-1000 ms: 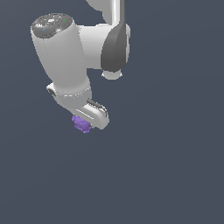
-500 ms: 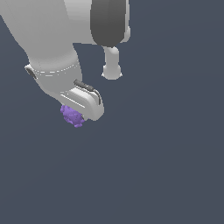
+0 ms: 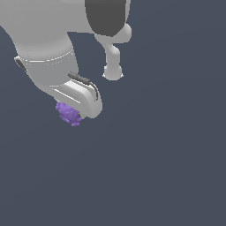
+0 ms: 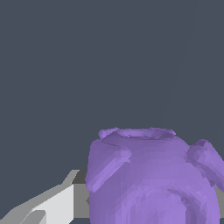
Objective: Pick up the object and move it to a goal position.
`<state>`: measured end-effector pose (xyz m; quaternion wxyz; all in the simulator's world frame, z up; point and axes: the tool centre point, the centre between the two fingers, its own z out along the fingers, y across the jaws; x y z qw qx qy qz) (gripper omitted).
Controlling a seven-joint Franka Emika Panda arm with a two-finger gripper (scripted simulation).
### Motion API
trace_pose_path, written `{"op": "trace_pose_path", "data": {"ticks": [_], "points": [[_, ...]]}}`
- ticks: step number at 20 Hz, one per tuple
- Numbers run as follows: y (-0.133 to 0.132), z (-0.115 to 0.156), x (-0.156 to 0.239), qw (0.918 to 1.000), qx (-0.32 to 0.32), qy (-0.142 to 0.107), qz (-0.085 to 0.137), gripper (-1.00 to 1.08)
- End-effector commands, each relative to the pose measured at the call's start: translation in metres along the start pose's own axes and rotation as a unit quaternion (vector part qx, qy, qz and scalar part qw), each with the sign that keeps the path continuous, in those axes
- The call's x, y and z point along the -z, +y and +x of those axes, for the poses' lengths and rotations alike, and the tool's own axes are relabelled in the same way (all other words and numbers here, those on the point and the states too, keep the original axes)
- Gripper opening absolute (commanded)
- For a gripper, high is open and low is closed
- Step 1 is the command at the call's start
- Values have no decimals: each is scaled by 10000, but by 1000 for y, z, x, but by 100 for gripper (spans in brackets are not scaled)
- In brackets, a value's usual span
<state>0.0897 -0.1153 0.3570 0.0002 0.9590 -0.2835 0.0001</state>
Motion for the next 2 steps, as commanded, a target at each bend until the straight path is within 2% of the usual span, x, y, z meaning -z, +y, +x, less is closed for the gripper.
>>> {"op": "trace_pose_path", "data": {"ticks": [1,2], "points": [[0,1,2,10000,1,-1,0,-100],[0,1,2,10000,1,-1,0,-100]]}}
